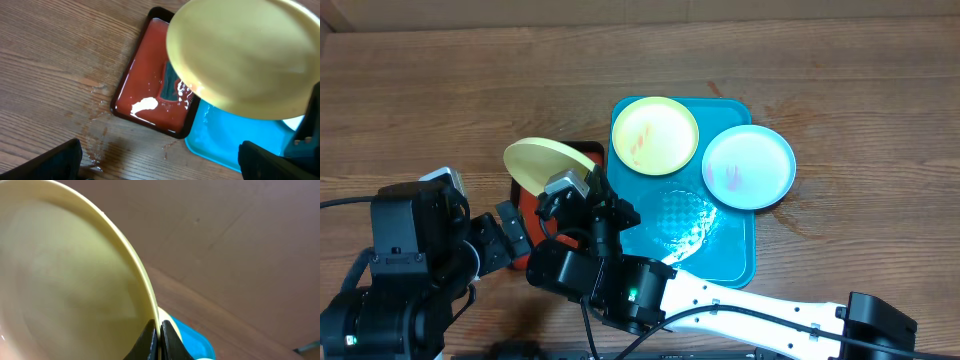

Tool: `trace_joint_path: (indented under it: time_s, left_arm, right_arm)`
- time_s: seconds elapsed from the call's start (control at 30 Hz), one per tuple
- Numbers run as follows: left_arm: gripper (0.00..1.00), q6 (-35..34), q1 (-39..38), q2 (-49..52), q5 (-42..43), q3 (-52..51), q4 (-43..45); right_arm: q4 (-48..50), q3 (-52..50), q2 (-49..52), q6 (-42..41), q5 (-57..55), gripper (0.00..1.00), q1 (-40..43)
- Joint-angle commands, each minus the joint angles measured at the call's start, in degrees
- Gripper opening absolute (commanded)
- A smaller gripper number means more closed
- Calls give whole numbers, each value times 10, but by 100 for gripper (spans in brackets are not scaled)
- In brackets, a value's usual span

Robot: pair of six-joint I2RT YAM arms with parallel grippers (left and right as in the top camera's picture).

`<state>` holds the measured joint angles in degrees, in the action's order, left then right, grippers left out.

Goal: Clean dirty plates on tray and stack at the side
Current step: 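Lift the yellow plate with the right gripper and tilt it over the red tray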

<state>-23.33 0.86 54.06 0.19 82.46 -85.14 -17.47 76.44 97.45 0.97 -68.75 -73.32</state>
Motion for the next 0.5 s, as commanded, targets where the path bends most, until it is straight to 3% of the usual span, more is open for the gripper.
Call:
trace_joint_path:
  time_s: [0.0, 0.47]
  left_arm:
    - [100, 15, 3, -1, -8, 7, 0]
    - [100, 15, 3, -1, -8, 7, 0]
  right_arm:
    - [19, 8, -12, 21, -38, 4, 7]
    - [27, 8, -12, 51, -49, 4, -5]
